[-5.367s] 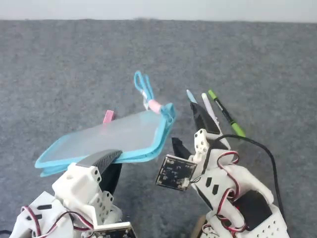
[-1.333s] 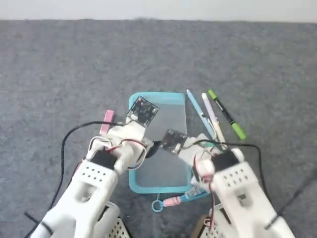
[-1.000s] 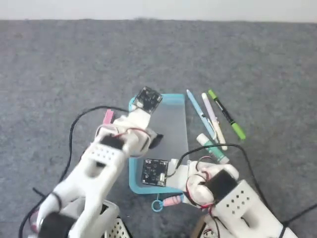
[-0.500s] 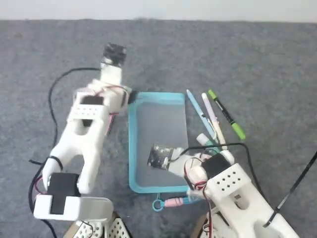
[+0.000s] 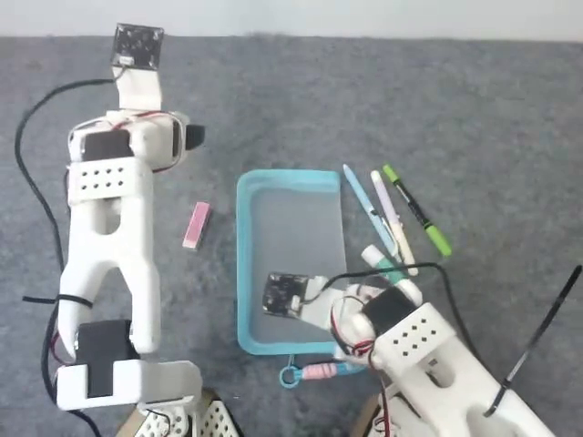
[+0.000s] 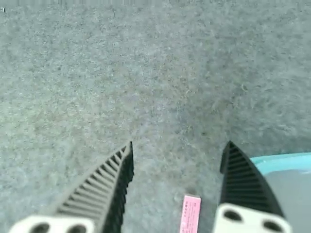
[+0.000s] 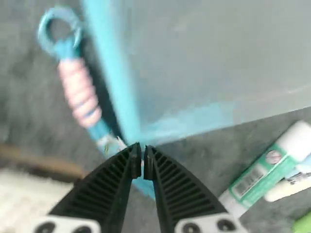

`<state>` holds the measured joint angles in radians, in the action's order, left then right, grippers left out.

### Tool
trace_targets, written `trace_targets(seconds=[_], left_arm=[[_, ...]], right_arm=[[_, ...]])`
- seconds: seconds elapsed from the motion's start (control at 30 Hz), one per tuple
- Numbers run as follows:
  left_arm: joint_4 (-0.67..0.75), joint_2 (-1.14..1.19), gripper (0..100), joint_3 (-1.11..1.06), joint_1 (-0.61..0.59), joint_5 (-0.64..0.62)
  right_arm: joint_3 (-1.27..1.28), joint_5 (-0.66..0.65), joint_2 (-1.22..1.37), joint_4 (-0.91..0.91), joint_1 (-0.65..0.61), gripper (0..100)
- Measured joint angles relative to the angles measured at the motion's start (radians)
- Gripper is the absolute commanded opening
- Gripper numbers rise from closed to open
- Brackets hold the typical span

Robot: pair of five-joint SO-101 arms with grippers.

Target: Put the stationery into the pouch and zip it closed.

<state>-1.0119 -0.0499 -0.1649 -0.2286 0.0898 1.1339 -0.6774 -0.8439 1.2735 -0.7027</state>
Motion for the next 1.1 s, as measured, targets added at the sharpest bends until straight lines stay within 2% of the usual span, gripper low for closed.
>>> trace_targets(seconds=[0.13,0.27,0.5,0.63,0.77,0.93,1.0,1.1], left_arm=[[-0.064,0.000,28,0.061,0.000,0.000],[-0.132,0.000,28,0.150,-0.031,-0.006],[-0.244,0.000,28,0.273,-0.077,-0.012],[-0.264,0.000,28,0.288,-0.075,-0.012],[-0.264,0.000,28,0.288,-0.104,-0.012],[-0.264,0.000,28,0.288,-0.135,0.002],[-0.264,0.000,28,0.288,-0.146,0.003],[-0.264,0.000,28,0.288,-0.152,0.003]], right_arm=[[0.000,0.107,0.000,-0.081,-0.080,7.0],[0.000,0.204,0.000,-0.192,-0.091,8.0],[-0.040,0.229,0.193,-0.302,-0.095,7.6],[-0.143,0.229,0.285,-0.180,-0.095,7.6],[-0.146,0.213,0.166,-0.071,-0.048,7.6],[-0.120,0.052,-0.008,0.115,-0.020,7.5],[-0.101,-0.006,0.003,0.127,-0.020,7.5],[-0.101,-0.023,0.095,0.101,-0.018,7.5]])
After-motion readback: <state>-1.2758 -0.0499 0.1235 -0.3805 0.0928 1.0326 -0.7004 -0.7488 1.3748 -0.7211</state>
